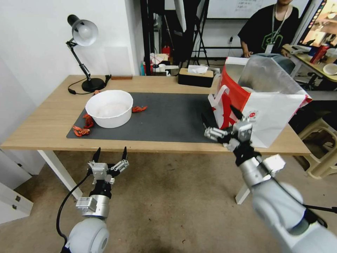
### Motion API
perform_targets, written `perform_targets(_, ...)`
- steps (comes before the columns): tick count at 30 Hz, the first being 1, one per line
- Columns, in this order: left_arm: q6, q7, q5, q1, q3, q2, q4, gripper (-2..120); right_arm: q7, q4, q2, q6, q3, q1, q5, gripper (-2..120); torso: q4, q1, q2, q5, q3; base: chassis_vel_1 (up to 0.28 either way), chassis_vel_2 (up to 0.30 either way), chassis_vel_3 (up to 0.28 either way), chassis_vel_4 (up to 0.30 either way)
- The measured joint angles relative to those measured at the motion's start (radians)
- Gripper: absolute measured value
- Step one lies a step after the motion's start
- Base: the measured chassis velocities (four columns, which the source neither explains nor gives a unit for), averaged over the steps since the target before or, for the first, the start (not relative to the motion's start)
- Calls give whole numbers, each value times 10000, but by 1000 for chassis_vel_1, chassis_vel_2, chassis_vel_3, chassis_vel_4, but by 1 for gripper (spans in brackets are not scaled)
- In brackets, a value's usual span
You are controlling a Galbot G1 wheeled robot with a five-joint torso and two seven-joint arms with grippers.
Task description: Close the takeout container lid, then place the container into the takeout bag.
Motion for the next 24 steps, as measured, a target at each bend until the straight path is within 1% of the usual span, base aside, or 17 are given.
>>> perform_targets(2, 3, -8, -5, 56, -35, -25, -22, 100, 508, -248, 254, 351, -352, -525, -556, 100, 0, 0, 0, 3, 1, 0, 0, 0, 0)
perform_targets(4, 4, -8, -5, 65, -38, -29, -30, 100, 615, -279, 312, 402, -417, -617, -640, 100, 0, 0, 0, 2, 0, 0, 0, 0, 0)
perform_targets(6, 15, -11, -5, 96, -41, -51, -50, 100, 1022, -341, 531, 491, -718, -970, -874, 100, 0, 0, 0, 1, 1, 0, 0, 0, 0)
perform_targets(8, 18, -11, -5, 99, -41, -59, -51, 100, 1108, -368, 581, 523, -783, -1062, -941, 100, 1, 0, 0, 1, 0, 0, 0, 0, 0)
perform_targets(10, 21, -11, -4, 116, -41, -91, -71, 100, 1341, -570, 703, 824, -890, -1347, -1254, 100, 0, 2, 0, 2, 0, 0, 0, 0, 0)
perform_targets(16, 17, -12, 2, 154, -44, -128, -76, 100, 1804, -984, 871, 1260, -946, -1741, -1458, 100, 0, 2, 0, 1, 1, 0, 0, 0, 0)
perform_targets(24, 11, -11, 13, 169, -47, -139, -76, 100, 1979, -1243, 928, 1390, -976, -1769, -1375, 100, 0, 3, 0, 2, 1, 0, 0, 0, 0)
